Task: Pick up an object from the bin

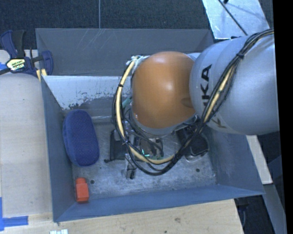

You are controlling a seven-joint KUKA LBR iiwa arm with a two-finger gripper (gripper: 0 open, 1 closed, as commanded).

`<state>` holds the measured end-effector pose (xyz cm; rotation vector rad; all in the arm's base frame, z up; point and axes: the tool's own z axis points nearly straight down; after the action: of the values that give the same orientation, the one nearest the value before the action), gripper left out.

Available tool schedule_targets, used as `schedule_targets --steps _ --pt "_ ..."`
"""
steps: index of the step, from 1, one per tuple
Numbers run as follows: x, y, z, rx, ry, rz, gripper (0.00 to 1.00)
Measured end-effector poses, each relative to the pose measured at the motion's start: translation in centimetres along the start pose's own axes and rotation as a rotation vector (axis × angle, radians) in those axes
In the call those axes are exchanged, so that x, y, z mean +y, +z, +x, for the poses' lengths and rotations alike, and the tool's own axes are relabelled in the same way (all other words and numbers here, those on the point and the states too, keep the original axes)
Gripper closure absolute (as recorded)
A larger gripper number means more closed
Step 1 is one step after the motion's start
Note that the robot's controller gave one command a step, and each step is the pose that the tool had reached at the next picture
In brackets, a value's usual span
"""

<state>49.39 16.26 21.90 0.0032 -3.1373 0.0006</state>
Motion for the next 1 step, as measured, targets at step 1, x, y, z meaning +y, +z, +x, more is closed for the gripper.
schedule_targets --steps 1 --pt "-4.38 15.15 -9.27 -0.005 0.357 0.000 0.00"
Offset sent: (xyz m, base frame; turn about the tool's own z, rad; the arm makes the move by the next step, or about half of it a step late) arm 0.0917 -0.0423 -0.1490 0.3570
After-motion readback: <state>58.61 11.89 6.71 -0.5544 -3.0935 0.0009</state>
